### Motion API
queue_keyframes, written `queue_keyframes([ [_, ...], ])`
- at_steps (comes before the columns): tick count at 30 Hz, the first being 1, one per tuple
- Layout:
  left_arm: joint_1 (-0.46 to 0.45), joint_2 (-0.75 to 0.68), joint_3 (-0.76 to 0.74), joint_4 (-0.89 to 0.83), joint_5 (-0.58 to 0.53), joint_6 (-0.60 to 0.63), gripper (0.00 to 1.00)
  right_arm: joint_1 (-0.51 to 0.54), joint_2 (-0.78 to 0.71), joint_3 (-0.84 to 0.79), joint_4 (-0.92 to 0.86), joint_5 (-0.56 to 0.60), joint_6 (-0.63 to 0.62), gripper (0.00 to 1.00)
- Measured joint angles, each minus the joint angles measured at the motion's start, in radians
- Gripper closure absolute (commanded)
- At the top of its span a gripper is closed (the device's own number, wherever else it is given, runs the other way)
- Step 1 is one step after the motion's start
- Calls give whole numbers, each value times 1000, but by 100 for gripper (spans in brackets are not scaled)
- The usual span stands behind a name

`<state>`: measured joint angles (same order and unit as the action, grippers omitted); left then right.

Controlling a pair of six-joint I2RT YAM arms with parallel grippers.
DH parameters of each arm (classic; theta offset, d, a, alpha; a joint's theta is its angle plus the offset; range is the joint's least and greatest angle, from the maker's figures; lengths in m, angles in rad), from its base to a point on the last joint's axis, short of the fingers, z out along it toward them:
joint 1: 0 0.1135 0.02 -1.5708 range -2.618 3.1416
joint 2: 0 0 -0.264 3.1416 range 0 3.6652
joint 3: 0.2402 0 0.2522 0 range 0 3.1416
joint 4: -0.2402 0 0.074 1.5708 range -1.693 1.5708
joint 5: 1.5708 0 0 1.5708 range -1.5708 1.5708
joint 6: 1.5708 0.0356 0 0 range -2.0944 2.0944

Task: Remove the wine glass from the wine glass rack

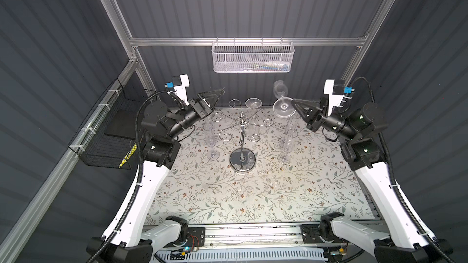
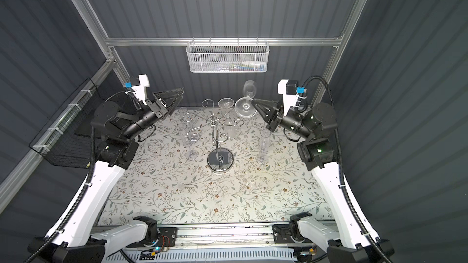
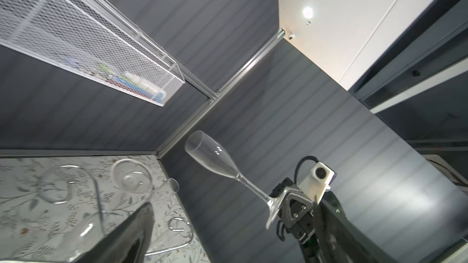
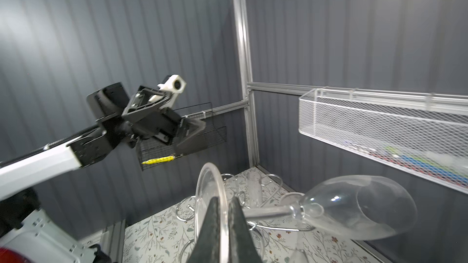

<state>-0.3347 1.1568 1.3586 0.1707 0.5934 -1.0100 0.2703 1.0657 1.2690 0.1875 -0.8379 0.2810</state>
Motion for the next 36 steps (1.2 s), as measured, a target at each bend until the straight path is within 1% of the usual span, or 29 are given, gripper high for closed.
queue_keyframes([
  [4, -113, 74, 72, 15, 52, -19, 0, 95, -22, -31, 26, -21, -144, 100],
  [6, -153, 95, 85, 31, 75, -30, 0, 131, -25, -35, 39, -23, -202, 100],
  [13, -204, 126, 85, 61, 108, -65, 1, 209, -25, -76, 130, 3, -357, 100],
  [18, -257, 142, 85, 58, 115, -68, 5, 236, -21, -89, 174, 23, -417, 100],
  [21, -290, 158, 85, 56, 116, -70, 10, 249, -19, -90, 196, 29, -445, 100],
  [24, -314, 179, 85, 55, 119, -75, 17, 262, -17, -92, 210, 31, -471, 100],
  [27, -325, 198, 85, 61, 123, -84, 28, 273, -18, -100, 217, 30, -493, 100],
  [36, -328, 207, 83, 116, 134, -132, 70, 297, -19, -138, 216, 29, -576, 100],
])
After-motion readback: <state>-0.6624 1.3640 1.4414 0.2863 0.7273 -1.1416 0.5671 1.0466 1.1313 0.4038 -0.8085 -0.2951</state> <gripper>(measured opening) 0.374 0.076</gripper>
